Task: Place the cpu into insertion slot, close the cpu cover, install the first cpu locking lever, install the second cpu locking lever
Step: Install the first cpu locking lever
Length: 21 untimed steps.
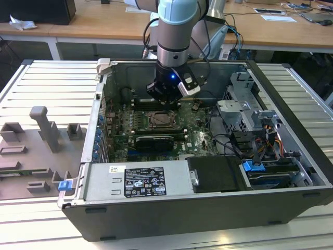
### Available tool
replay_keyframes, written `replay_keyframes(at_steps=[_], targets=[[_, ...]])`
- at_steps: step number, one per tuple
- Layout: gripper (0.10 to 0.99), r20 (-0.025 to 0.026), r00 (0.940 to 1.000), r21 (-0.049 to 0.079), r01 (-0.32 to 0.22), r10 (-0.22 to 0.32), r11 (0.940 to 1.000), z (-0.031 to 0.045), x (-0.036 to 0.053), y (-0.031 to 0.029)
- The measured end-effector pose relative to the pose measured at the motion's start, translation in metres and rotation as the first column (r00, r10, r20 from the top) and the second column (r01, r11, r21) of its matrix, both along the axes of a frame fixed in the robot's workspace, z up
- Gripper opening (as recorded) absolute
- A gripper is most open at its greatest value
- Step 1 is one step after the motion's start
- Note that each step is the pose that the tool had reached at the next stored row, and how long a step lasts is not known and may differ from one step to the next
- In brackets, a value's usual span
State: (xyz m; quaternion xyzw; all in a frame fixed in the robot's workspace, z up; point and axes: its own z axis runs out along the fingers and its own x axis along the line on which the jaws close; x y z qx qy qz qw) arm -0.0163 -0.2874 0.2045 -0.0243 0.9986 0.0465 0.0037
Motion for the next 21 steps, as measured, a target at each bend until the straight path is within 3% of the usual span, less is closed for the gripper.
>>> replay_keyframes(at_steps=[5, 14, 15, 18, 21], targets=[[0.106, 0.0001, 1.0, -0.008, 0.001, -0.001, 1.0, -0.001, -0.0001, 0.0], [0.106, 0.0002, 1.0, -0.009, 0.002, -0.002, 1.0, -0.0027, 0.0002, 0.0], [0.106, 0.0003, 1.0, -0.009, 0.002, -0.002, 1.0, -0.0019, 0.0002, 0.0001], [0.106, 0.0001, 1.0, -0.009, 0.002, -0.002, 1.0, 0.0097, 0.0002, 0.0], [0.106, 0.0001, 1.0, -0.009, 0.001, -0.001, 1.0, 0.0111, 0.0002, -0.0014]])
